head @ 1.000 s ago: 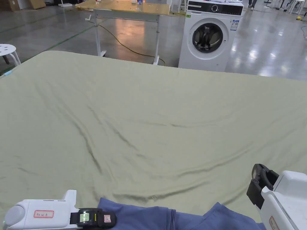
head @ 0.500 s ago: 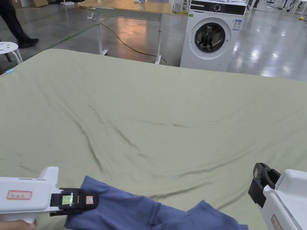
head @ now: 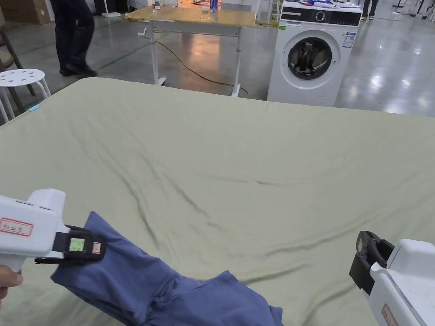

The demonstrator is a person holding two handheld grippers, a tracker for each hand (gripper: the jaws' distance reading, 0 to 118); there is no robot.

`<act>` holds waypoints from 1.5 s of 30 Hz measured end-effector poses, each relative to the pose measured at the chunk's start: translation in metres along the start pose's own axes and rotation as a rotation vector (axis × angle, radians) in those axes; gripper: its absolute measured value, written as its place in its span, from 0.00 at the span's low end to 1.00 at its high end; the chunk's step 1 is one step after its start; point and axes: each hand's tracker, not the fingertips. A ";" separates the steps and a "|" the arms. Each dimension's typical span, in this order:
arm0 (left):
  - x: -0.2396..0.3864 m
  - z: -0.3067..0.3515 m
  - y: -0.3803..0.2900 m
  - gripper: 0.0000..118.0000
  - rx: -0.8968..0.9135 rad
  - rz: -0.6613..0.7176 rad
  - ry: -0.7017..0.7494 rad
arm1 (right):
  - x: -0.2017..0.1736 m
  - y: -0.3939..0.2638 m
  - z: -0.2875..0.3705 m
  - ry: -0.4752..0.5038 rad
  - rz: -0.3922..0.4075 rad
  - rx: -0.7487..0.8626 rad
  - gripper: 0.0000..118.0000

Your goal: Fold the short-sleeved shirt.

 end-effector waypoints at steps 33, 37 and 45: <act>0.170 -0.165 -0.051 0.49 -0.274 -0.084 -0.223 | 0.009 -0.005 0.013 -0.041 -0.003 -0.036 0.02; 0.169 -0.142 -0.039 0.48 -0.212 -0.091 -0.291 | 0.006 -0.003 0.014 -0.035 0.008 -0.034 0.02; 0.164 -0.172 -0.055 0.06 -0.300 -0.118 -0.373 | 0.004 -0.002 0.014 -0.032 0.013 -0.031 0.02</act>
